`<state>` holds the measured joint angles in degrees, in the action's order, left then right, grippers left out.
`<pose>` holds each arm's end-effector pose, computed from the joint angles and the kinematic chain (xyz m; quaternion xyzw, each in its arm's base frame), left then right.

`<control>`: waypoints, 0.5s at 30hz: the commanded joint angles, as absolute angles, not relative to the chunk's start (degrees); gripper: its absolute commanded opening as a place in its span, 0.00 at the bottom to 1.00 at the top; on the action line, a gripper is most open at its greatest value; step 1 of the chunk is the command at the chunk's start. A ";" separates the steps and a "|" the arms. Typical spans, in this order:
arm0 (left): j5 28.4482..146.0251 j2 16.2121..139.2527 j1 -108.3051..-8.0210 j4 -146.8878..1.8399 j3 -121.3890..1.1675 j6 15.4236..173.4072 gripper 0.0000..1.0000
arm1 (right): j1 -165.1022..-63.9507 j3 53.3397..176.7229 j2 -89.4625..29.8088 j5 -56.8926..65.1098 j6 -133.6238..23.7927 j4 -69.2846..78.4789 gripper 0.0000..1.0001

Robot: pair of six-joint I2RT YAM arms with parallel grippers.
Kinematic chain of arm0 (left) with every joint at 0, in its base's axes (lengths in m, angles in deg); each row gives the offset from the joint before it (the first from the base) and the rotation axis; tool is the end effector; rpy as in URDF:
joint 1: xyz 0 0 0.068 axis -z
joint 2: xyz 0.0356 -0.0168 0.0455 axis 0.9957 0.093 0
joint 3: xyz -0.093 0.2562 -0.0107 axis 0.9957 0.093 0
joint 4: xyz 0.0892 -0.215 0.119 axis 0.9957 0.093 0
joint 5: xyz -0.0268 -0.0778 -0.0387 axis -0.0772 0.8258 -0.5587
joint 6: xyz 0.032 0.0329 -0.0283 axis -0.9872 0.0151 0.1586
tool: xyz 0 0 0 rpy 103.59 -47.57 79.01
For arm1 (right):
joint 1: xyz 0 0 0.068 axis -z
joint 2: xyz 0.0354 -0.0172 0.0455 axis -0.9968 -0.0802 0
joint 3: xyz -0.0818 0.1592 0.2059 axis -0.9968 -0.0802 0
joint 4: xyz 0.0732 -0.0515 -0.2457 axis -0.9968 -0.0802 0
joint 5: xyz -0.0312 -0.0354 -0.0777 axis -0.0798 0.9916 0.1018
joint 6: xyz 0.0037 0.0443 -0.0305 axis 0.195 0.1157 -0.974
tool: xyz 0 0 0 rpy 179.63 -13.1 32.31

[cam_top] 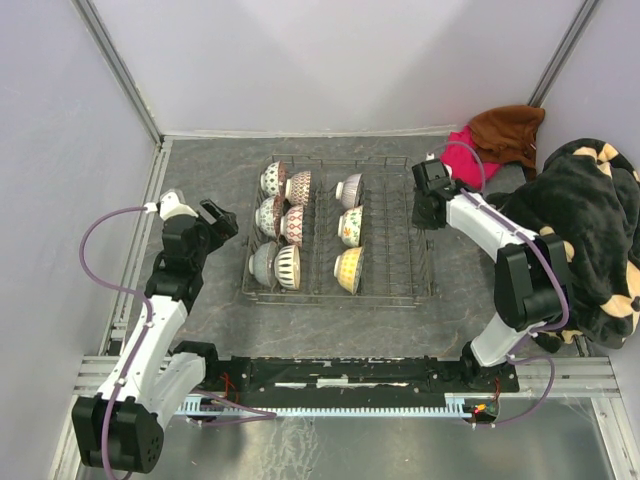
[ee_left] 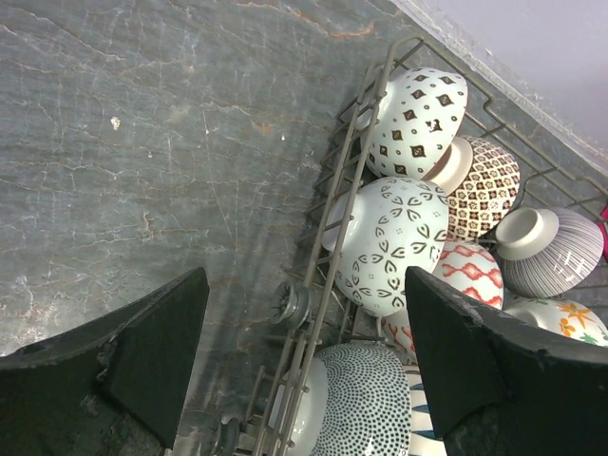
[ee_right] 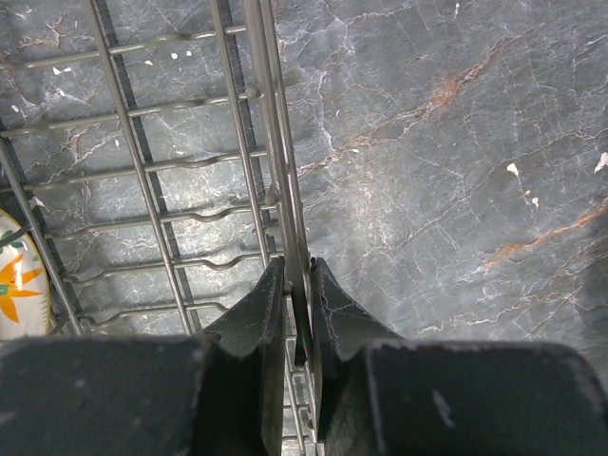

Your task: Unload the bowls from the dish rack

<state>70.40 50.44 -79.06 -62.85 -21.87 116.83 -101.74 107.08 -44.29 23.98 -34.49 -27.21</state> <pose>0.1970 -0.0140 0.2678 -0.2431 0.7900 -0.1313 0.5473 0.3323 0.0896 0.2204 0.1185 0.9541 -0.0009 0.2751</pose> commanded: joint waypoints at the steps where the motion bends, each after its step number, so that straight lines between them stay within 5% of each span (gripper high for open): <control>1: 68.11 48.08 -78.82 -64.68 -22.03 116.58 0.90 | -106.20 108.96 -47.48 20.97 -22.21 -18.98 0.01; 15: 64.69 44.67 -78.80 -62.06 -23.77 116.41 0.90 | -111.84 117.65 -54.48 22.18 -16.79 -16.26 0.01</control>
<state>66.20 45.33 -79.01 -62.69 -21.87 116.83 -108.58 112.87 -49.89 27.30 -26.99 -26.73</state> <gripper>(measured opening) 0.903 0.177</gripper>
